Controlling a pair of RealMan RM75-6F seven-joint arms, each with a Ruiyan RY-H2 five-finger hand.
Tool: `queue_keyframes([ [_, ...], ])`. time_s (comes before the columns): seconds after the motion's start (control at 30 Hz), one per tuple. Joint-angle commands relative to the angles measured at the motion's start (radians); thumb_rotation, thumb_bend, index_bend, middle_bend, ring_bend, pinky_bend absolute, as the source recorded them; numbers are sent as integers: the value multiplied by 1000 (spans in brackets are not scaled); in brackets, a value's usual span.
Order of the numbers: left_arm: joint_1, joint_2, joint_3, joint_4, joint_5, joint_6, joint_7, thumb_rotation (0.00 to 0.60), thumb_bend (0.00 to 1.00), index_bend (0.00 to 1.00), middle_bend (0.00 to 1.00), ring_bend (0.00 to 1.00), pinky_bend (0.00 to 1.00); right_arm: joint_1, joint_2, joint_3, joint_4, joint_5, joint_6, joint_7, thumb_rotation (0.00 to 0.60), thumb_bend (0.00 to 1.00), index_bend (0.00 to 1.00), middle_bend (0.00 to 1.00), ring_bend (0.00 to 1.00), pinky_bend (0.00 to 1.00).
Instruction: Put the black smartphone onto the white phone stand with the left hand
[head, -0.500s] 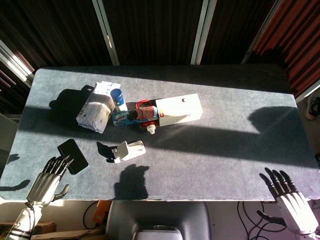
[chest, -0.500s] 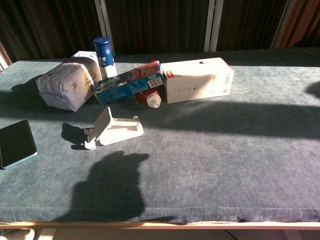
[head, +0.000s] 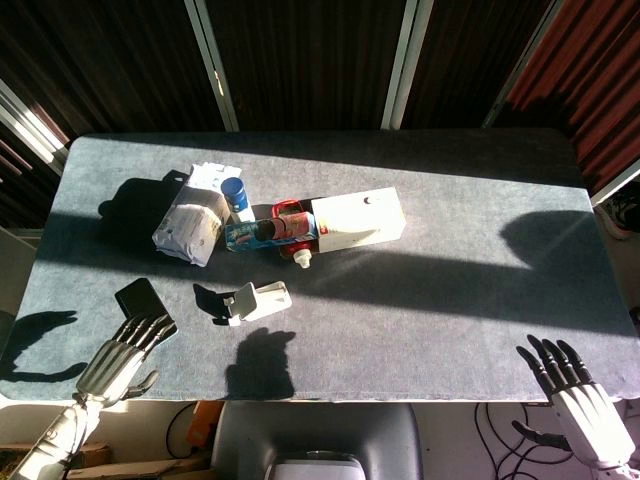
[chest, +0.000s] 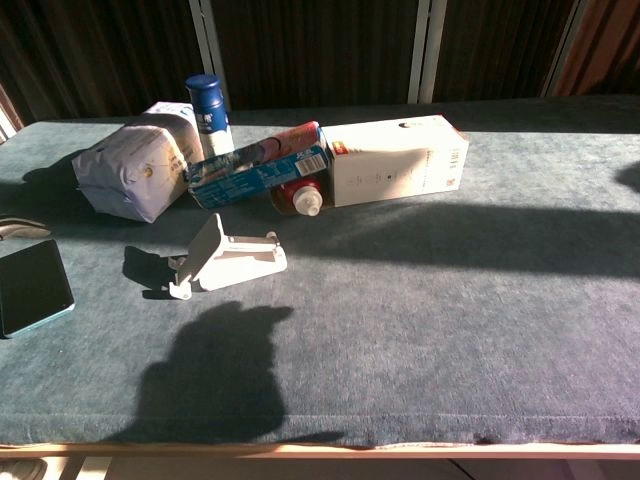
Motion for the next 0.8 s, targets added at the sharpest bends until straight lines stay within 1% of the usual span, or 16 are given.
queue_keyframes([
  [0.03,-128,34,-16,65,53,-130,-69,600,374,0,0,0,0,3,-1,-1,-2,-5,-4,-5,600,249,0,0,0,0],
  [0.27,-257,77,-46,128,-9,-320,-110,600,418,0,0,0,0,10,-7,-2,-12,-4,-22,-20,600,248,0,0,0,0],
  [0.43,-306,81,-39,182,-47,-413,-151,600,431,0,0,0,0,17,-13,-2,-20,-1,-41,-36,600,249,0,0,0,0],
  [0.5,-317,75,-43,192,-73,-442,-158,600,477,0,0,0,0,19,-14,-3,-23,-1,-46,-42,600,249,0,0,0,0],
  [0.63,-340,53,-40,228,-108,-496,-215,600,609,0,0,0,0,21,-16,-5,-27,-5,-50,-46,600,249,0,0,0,0],
  [0.7,-346,41,-36,254,-117,-513,-227,600,643,0,0,0,0,20,-15,-5,-27,-4,-47,-43,600,249,0,0,0,0],
  [0.8,-349,14,-31,297,-120,-512,-240,600,667,0,0,0,0,21,-16,-4,-26,-2,-47,-43,600,249,0,0,0,0],
])
